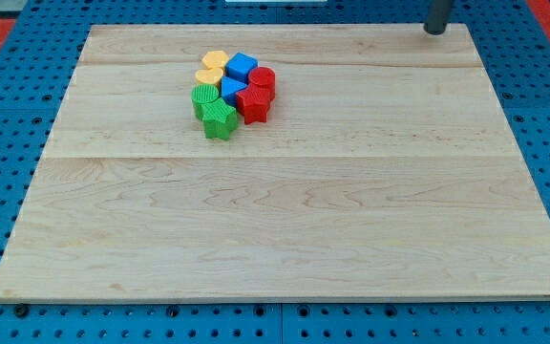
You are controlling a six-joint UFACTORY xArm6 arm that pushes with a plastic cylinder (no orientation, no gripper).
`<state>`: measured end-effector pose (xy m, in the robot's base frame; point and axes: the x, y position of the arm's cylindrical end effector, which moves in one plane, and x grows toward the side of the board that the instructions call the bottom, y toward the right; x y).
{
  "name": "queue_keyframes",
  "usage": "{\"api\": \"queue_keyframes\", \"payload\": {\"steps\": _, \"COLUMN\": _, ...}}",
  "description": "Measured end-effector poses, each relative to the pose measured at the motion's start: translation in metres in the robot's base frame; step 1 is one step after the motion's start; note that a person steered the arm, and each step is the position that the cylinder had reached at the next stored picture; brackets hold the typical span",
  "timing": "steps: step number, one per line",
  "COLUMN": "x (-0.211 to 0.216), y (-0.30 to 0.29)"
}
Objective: Separate the red circle from the group of blocks
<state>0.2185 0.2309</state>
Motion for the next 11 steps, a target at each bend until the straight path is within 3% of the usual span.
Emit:
{"api": "queue_keyframes", "payload": {"steps": 3, "x": 0.02, "y": -0.278}}
{"api": "queue_keyframes", "payload": {"steps": 6, "x": 0.032, "y": -0.272}}
{"api": "queue_keyframes", "payload": {"steps": 8, "x": 0.099, "y": -0.251}}
{"api": "queue_keyframes", "payload": {"steps": 10, "x": 0.115, "y": -0.235}}
{"api": "queue_keyframes", "payload": {"steps": 11, "x": 0.147, "y": -0.201}}
